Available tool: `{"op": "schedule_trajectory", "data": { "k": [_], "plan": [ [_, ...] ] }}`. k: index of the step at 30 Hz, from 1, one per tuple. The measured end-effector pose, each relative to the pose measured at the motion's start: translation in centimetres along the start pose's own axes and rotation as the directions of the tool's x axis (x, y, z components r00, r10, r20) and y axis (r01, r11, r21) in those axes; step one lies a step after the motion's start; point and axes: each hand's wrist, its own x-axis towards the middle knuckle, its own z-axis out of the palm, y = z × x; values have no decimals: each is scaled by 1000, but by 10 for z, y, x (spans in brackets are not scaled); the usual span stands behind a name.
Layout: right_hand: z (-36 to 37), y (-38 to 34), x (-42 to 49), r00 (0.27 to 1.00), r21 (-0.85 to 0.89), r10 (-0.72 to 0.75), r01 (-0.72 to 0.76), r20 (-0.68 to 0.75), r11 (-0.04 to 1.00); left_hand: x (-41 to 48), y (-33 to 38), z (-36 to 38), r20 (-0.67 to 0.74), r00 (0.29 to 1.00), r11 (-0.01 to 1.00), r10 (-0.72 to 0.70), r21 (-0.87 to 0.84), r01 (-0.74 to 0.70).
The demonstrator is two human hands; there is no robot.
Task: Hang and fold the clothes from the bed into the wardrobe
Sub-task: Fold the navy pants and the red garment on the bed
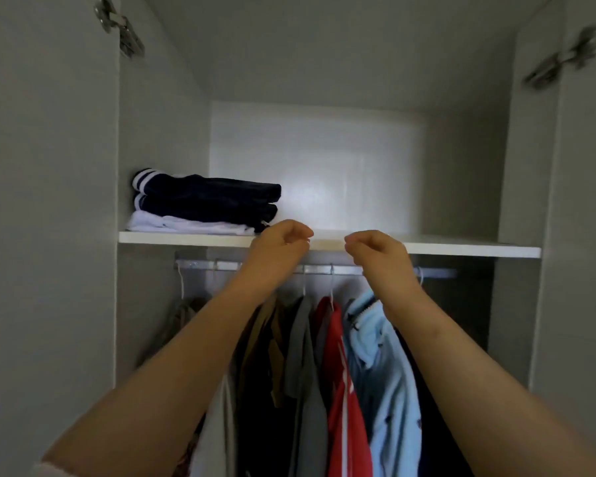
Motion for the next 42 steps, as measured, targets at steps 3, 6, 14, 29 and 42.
{"op": "schedule_trajectory", "data": {
  "k": [3, 6, 14, 29, 42],
  "plan": [
    [-30, -3, -32, 994, -33, 56, -59, -89, 998, -22, 14, 25, 79, 997, 988, -27, -148, 38],
    [-52, -5, -69, 975, -61, 115, -129, -192, 990, -53, 24, 42, 177, 983, 961, -46, -262, 92],
    [-64, -26, -221, 856, -31, 326, -369, -400, 929, -175, 36, 61, 485, 870, 885, -86, -364, 290],
    [-172, -177, -520, 349, 4, 241, -562, -906, 827, -429, 212, 129, 880, 427, 808, 209, -401, 431],
    [-202, -384, -836, -143, 53, -51, -641, -988, 766, -744, 431, 82, 843, -33, 720, 536, -437, 538]
  ]
}}
